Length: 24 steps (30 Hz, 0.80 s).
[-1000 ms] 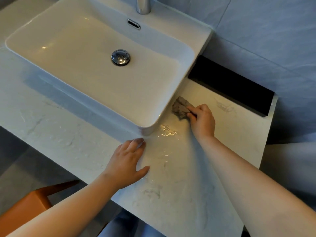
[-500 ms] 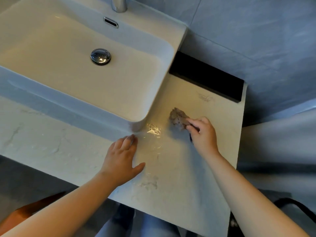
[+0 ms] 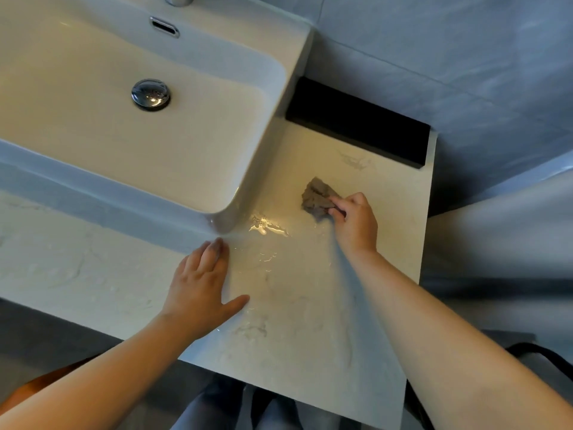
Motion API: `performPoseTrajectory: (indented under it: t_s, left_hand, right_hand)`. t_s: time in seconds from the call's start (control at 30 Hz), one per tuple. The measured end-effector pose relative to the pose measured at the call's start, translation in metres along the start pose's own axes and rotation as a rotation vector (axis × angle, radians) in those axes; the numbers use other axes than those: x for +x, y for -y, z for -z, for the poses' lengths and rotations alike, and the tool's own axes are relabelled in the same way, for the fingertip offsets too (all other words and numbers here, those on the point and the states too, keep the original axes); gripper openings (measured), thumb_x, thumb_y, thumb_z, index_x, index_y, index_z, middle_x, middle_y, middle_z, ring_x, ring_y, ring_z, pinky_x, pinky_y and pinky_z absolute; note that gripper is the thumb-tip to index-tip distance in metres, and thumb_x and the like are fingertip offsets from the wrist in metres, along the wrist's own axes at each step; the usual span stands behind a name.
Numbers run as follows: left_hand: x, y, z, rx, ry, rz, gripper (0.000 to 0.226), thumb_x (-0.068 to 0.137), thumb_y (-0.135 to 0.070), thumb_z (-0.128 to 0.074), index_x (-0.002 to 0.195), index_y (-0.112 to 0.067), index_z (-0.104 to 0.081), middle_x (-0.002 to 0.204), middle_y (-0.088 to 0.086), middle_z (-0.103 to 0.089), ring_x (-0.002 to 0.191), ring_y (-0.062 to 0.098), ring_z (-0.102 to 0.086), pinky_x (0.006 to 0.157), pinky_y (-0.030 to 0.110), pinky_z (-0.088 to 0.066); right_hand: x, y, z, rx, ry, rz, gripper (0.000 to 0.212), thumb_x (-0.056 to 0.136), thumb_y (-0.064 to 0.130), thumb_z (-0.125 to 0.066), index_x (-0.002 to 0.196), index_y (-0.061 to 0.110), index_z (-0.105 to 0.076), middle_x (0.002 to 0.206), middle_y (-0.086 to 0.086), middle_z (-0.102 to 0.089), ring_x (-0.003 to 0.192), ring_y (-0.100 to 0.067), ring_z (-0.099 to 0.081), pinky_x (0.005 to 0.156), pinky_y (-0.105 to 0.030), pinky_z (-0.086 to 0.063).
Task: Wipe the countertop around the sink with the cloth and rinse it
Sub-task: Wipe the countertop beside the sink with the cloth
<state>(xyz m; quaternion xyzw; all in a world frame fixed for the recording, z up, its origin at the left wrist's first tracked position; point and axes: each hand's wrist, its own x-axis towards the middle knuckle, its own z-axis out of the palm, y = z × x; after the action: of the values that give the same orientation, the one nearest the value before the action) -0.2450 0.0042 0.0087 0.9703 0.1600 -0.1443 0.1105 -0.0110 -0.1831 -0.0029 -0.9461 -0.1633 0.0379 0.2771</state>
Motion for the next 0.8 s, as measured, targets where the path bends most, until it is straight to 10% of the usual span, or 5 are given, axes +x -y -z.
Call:
performPoseTrajectory:
  t_s: [0.43, 0.8]
  left_hand:
    - [-0.023, -0.029, 0.011, -0.116, 0.005, -0.104, 0.092, 0.076, -0.078, -0.032, 0.146, -0.018, -0.034, 0.151, 0.005, -0.035, 0.140, 0.027, -0.029, 0.114, 0.040, -0.018]
    - [-0.027, -0.090, -0.009, -0.065, 0.069, -0.017, 0.097, 0.084, -0.072, -0.036, 0.150, -0.018, 0.011, 0.159, 0.002, 0.015, 0.147, 0.026, 0.010, 0.117, 0.039, 0.001]
  right_hand:
    - [-0.074, -0.010, 0.038, 0.146, 0.200, 0.135, 0.029, 0.086, 0.014, -0.065, 0.113, 0.021, -0.070, 0.087, 0.007, -0.046, 0.082, -0.015, -0.054, 0.071, -0.027, -0.044]
    - [0.021, -0.065, 0.067, 0.001, 0.067, 0.015, 0.031, 0.094, 0.020, -0.057, 0.124, 0.017, -0.063, 0.105, -0.006, -0.053, 0.095, -0.022, -0.055, 0.077, -0.027, -0.041]
